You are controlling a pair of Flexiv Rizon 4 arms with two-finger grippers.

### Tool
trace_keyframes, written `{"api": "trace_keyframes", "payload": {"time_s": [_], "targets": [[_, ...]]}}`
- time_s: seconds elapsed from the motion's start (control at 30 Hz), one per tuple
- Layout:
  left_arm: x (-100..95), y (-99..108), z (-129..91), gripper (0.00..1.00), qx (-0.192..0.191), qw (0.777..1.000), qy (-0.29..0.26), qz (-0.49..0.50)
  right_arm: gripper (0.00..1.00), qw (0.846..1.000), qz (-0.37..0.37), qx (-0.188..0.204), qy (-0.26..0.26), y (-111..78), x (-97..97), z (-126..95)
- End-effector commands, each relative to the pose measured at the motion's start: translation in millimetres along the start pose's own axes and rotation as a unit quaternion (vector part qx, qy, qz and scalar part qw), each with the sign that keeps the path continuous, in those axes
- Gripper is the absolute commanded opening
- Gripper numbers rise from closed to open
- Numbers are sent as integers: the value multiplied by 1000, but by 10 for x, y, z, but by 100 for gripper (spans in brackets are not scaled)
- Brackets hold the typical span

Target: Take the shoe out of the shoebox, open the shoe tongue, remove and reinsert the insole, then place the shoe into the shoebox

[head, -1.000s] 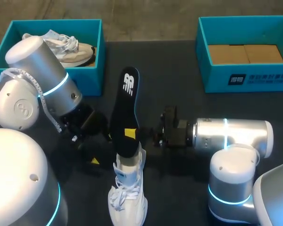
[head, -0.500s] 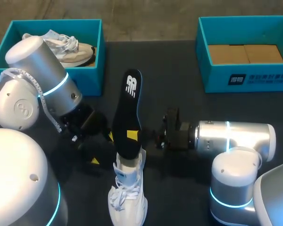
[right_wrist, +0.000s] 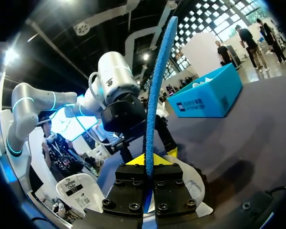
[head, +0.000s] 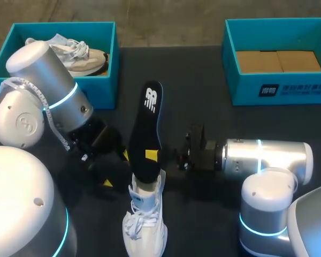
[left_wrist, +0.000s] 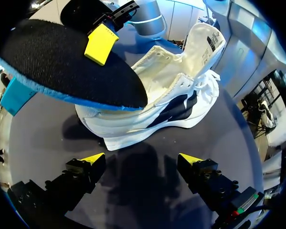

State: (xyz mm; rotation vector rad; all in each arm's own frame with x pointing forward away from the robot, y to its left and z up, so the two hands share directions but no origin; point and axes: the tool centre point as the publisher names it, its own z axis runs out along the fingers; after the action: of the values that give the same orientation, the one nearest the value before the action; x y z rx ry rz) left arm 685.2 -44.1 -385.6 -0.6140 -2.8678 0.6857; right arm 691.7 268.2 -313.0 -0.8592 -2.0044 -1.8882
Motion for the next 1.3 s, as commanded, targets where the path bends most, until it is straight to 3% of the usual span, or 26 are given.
{"api": "trace_keyframes", "payload": {"time_s": [0.03, 0.63, 1.3], "targets": [[10, -1, -6, 100, 0, 1000, -1, 0, 0, 1000, 1, 3, 1, 0, -22, 10], [10, -1, -6, 100, 0, 1000, -1, 0, 0, 1000, -11, 7, 17, -21, 63, 2], [10, -1, -6, 100, 0, 1000, -1, 0, 0, 999, -10, 29, 32, -87, -13, 11]]}}
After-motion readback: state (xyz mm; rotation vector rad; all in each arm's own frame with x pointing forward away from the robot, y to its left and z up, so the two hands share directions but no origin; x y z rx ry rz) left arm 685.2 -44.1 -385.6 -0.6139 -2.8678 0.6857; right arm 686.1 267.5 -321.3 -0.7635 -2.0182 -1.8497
